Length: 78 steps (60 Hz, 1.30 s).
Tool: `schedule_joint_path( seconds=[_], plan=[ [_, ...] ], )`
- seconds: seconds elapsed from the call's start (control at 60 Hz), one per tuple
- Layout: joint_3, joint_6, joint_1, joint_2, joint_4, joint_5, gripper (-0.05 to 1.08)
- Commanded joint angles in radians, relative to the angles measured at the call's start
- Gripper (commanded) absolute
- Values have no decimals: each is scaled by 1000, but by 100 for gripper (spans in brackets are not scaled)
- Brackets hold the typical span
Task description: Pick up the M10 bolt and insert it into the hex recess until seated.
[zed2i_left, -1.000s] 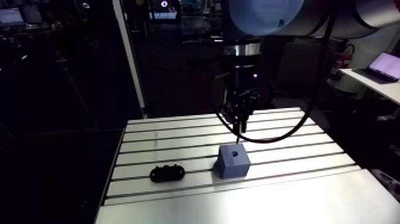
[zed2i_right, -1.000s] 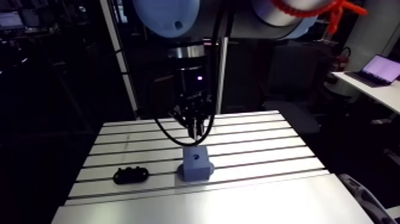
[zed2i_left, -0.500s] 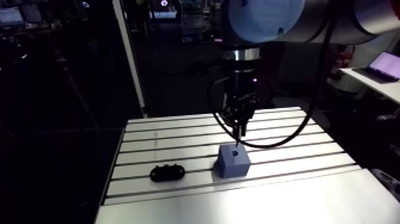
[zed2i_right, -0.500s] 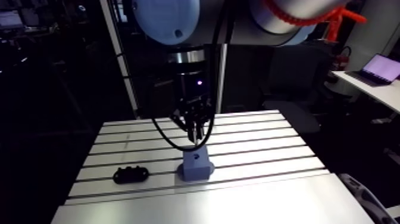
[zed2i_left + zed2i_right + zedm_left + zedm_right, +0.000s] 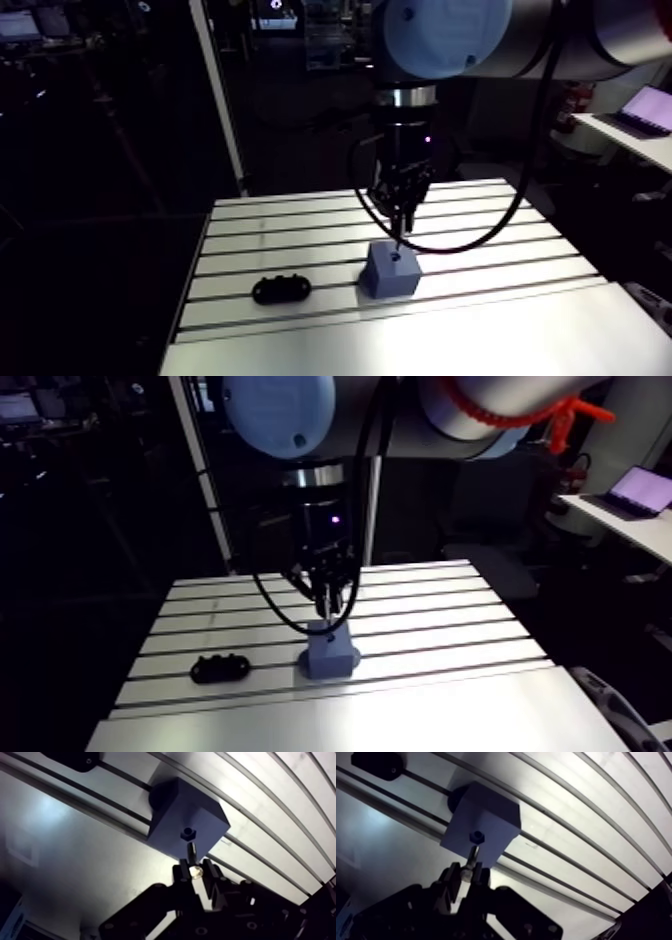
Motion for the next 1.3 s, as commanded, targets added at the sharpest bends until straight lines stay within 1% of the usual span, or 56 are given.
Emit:
schedule_joint_path(
  seconds=[0.017, 1.3],
  plan=[
    [5, 0, 1, 5, -18, 1, 108],
    [19, 3, 4, 14, -20, 1, 108]
  ],
)
